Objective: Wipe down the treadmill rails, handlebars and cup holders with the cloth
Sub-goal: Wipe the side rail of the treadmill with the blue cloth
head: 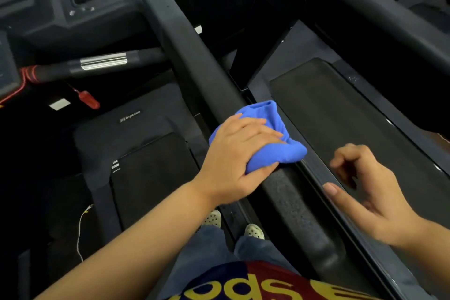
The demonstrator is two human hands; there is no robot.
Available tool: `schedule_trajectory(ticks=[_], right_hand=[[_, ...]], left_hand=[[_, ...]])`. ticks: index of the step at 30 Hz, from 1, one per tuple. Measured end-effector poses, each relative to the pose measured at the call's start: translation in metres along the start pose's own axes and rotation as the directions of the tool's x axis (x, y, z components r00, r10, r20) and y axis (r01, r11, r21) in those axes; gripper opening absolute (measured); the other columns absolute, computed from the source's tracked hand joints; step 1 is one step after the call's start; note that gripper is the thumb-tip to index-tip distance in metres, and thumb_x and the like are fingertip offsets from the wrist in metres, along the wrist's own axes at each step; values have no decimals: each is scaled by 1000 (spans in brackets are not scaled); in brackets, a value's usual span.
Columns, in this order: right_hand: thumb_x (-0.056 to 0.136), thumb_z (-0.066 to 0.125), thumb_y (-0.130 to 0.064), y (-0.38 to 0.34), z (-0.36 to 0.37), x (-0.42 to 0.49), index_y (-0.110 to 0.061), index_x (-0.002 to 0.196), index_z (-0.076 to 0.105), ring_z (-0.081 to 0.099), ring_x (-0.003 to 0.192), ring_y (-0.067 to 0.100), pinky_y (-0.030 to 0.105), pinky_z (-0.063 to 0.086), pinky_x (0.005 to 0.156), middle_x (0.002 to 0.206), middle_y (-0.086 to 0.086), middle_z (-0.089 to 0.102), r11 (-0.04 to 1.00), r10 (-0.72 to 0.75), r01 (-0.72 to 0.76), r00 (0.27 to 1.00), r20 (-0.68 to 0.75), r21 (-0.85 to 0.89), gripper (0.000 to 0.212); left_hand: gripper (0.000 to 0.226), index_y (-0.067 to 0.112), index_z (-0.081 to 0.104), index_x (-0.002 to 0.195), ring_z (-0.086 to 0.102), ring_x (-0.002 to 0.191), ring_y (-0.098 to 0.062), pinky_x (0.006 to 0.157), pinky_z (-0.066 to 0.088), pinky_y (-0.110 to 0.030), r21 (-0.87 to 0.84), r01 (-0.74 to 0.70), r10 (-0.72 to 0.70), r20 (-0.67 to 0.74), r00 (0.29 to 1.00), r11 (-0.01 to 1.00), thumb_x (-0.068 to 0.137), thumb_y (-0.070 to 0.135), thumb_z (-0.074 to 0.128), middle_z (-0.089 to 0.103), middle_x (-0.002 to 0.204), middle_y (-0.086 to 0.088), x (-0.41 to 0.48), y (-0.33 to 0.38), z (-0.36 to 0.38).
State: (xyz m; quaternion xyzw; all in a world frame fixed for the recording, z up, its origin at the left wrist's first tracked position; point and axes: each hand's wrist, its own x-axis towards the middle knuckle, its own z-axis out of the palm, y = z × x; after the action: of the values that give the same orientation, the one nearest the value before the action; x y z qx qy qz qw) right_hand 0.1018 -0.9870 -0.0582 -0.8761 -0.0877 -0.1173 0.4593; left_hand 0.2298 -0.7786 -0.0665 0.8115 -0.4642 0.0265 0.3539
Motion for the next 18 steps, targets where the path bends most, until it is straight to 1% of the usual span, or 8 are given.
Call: schedule_trajectory(ticks=[3,7,9,10,12,13,14,18], right_hand=[[89,49,-51,2,-1,-3,-31,83,38,35,56,7,19,32,51,70,-10,40,999,29,-30,998,51,10,23],[86,53,-54,0,-1,-2,-31,86,45,48,65,10,23,41,57,77,-12,49,998,50,-56,990,132,42,24],[85,57,-50,-5,-1,2,-27,96,49,53,78,10,18,42,69,91,-16,50,999,16,-21,986,166,28,26],[85,59,-47,-9,-2,5,-26,102,51,54,86,10,17,42,74,97,-16,50,1000,-4,3,982,186,4,28],[85,61,-41,-17,0,11,-24,111,53,55,99,10,19,43,82,108,-14,50,998,-24,38,970,240,-51,32],[86,61,-39,-21,2,14,-24,115,53,54,106,10,21,44,86,114,-14,50,996,-34,56,962,271,-76,33],[87,60,-38,-25,4,17,-24,118,55,53,112,9,22,44,89,119,-13,50,991,-50,84,952,302,-100,34],[96,47,-35,-31,23,30,-23,133,53,32,137,7,28,31,109,142,-12,45,933,-121,253,889,441,-255,39]], left_hand=[[34,14,70,104,54,116,-16,107,29,-45,-52,-22,21,-23,1000,998,82,32,52,67,109,4,-13,14,9],[31,4,69,93,60,99,-23,102,33,-43,-190,-46,29,-95,995,981,83,25,49,67,96,-5,-31,30,16],[37,0,66,87,61,81,-23,88,41,-40,-410,97,-183,-176,967,907,88,32,49,64,83,-11,-32,39,14],[42,-1,62,83,60,69,-19,77,45,-36,-582,199,-389,-221,894,788,89,40,52,62,73,-11,-22,40,5],[37,4,55,75,53,49,-8,56,44,-24,-817,232,-713,-278,644,528,84,40,55,57,54,0,13,22,-18],[30,7,56,75,51,50,-4,54,43,-21,-805,264,-763,-320,562,532,82,36,53,56,53,6,34,0,-31],[26,9,59,78,52,56,0,58,43,-19,-740,322,-752,-361,551,591,81,34,51,57,58,10,57,-22,-50],[14,22,59,89,55,78,-1,81,46,-25,-215,499,-544,-307,781,839,91,32,49,62,88,4,125,-103,-97]])
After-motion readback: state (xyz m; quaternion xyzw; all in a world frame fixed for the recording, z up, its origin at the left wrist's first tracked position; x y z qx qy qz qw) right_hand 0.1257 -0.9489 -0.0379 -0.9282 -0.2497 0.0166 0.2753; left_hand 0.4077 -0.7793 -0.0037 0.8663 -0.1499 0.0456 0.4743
